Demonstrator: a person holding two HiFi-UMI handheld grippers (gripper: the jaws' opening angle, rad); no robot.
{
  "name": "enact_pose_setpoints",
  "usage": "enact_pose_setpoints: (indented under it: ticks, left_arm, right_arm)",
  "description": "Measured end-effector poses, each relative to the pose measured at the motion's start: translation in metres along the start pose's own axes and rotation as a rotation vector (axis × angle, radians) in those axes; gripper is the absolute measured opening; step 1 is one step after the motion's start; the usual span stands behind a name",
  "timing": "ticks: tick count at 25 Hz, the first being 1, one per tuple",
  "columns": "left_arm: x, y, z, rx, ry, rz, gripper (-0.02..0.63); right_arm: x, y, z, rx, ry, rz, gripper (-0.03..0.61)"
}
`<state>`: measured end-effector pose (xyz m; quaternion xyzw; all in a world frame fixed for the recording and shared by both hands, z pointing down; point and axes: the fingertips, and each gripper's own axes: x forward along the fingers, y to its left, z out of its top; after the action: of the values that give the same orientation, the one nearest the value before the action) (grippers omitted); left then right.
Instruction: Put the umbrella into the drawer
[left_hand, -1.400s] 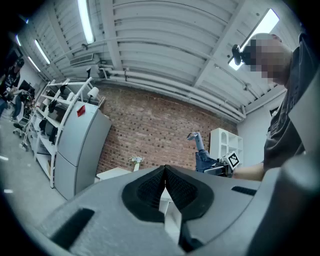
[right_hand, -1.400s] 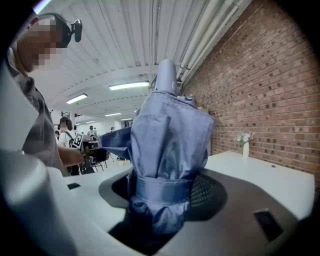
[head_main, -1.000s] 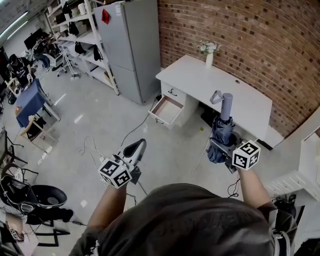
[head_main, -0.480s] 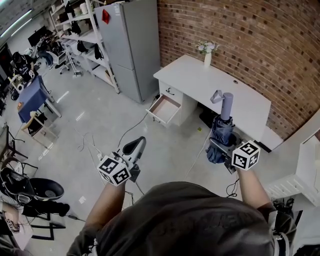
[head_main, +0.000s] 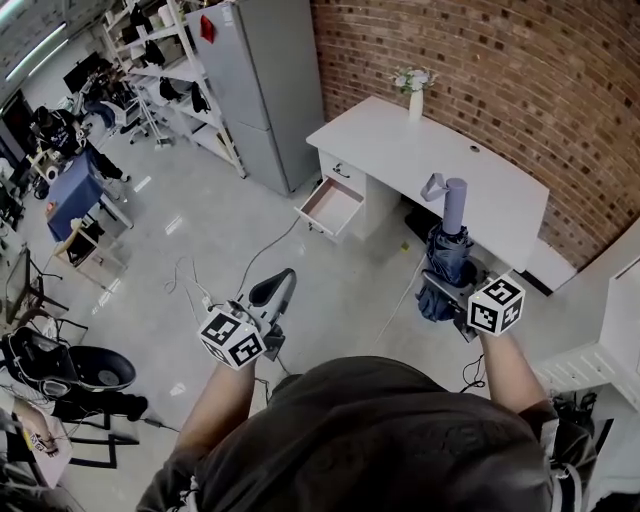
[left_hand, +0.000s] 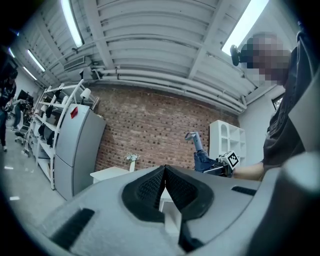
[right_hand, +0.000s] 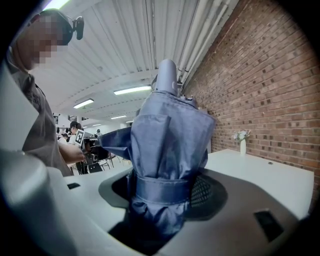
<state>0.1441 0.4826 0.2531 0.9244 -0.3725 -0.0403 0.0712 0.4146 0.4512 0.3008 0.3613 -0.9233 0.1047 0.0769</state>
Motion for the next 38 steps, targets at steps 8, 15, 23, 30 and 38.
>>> enact_pose_setpoints:
  ticks: [8, 15, 23, 30, 38]
  left_arm:
    - [0.012, 0.025, -0.004, -0.029, 0.000, 0.007, 0.000]
    - [0.026, 0.093, -0.011, -0.064, -0.014, -0.026, 0.000]
    - [0.046, 0.241, 0.006, -0.090, -0.026, -0.085, 0.000]
    - [0.046, 0.376, 0.035, -0.074, 0.015, -0.127, 0.000]
    - [0.059, 0.465, 0.035, -0.107, 0.035, -0.136, 0.000]
  right_arm:
    - [0.020, -0.009, 0.000, 0.007, 0.019, 0.004, 0.250]
    - [0.082, -0.018, 0.006, -0.002, 0.051, -0.020, 0.250]
    - [0.216, -0.031, 0.039, 0.000, 0.053, -0.071, 0.250]
    - [0.344, -0.036, 0.076, 0.038, 0.042, -0.108, 0.251]
    - [0.436, -0.054, 0.094, 0.053, 0.087, -0.111, 0.250]
